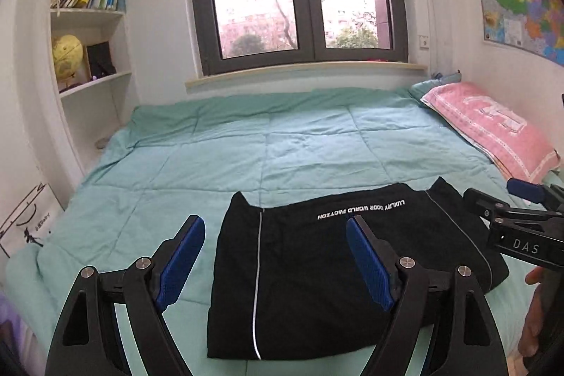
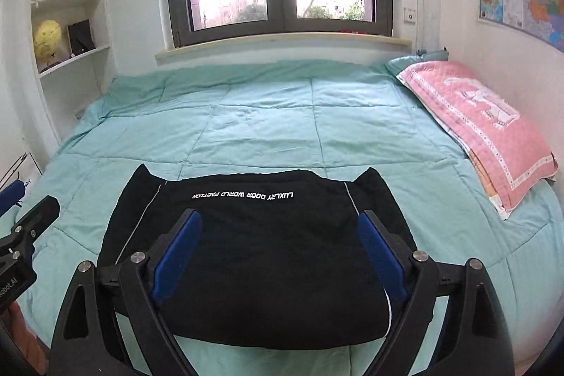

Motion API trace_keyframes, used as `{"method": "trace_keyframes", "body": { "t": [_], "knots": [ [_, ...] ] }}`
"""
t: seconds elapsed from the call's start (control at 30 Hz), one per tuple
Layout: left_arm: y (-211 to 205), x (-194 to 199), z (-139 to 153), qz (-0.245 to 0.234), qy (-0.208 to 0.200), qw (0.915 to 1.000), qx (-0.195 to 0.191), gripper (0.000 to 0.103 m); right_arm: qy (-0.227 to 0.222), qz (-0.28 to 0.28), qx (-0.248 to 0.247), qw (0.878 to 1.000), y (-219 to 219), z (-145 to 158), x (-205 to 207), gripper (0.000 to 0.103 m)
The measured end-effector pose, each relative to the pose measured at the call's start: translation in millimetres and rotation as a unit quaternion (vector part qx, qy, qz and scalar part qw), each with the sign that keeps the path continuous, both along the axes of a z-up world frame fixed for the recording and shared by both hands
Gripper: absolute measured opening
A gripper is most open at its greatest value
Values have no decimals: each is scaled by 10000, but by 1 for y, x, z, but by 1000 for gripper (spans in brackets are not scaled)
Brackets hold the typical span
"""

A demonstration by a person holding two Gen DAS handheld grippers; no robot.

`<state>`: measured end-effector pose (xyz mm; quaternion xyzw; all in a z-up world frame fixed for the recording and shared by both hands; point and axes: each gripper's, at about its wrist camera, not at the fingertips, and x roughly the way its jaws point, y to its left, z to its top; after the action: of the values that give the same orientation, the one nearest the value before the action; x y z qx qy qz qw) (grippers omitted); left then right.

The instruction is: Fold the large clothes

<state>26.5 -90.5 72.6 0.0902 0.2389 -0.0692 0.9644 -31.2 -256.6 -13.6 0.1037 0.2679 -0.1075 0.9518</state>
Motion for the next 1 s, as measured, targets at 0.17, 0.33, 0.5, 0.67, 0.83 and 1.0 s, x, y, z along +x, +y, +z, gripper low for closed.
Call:
{"method": "trace_keyframes", "body": {
  "t": [0.17, 0.33, 0.5, 0.67, 0.83, 1.0],
  "knots": [
    [-5, -3, -9, 177, 138, 9997, 122, 83, 55, -21, 61, 10000, -1, 0, -10, 92],
    [-8, 0, -16, 255, 305, 9992, 38, 83, 70, -108, 11, 9999, -2, -5, -12, 92],
    [-10, 1, -20, 231, 367, 9991, 14, 83, 170, -120, -21, 9998, -1, -13, -9, 92],
    [-10, 5, -26, 361, 358, 9987, 96, 83, 231, -155, -244, 9993, 5, -20, -4, 92],
    [-12, 19, -38, 400, 518, 9978, 60, 83, 333, -141, -353, 9987, 6, -32, 6, 92],
    [-22, 34, -51, 365, 654, 9972, 76, 83, 444, -86, -305, 9985, 2, -46, 21, 92]
  ]
}}
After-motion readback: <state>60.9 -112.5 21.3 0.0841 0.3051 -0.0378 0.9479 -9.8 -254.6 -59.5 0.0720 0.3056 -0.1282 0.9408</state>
